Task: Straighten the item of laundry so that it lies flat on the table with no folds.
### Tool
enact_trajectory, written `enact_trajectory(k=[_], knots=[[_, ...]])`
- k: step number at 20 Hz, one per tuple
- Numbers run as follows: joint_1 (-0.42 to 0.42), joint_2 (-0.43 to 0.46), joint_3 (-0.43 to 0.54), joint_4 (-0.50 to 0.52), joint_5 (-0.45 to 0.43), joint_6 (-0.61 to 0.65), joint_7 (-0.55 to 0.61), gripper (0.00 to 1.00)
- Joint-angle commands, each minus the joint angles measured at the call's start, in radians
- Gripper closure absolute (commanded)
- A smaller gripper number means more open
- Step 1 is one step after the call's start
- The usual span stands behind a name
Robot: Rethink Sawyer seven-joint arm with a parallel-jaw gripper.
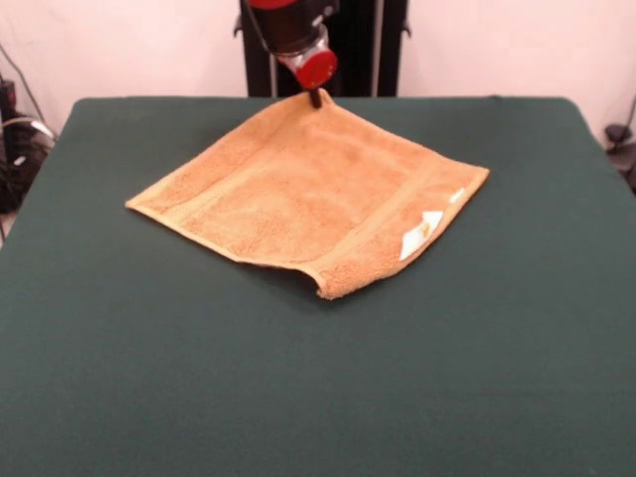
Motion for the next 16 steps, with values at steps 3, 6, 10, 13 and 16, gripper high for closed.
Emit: enact_trajectory(k=[3, 6, 10, 13, 16], knots=[[-0.016, -0.037, 0.030, -0.084, -0.047, 0.140, -0.037, 1.00], [-0.027, -0.034, 0.040, -0.084, -0.058, 0.138, -0.035, 1.00], [-0.039, -0.034, 0.050, -0.079, -0.069, 0.138, -0.032, 1.00], [-0.053, -0.043, 0.054, -0.077, -0.080, 0.148, -0.036, 1.00], [-0.076, -0.045, 0.058, -0.085, -0.096, 0.166, -0.056, 1.00]])
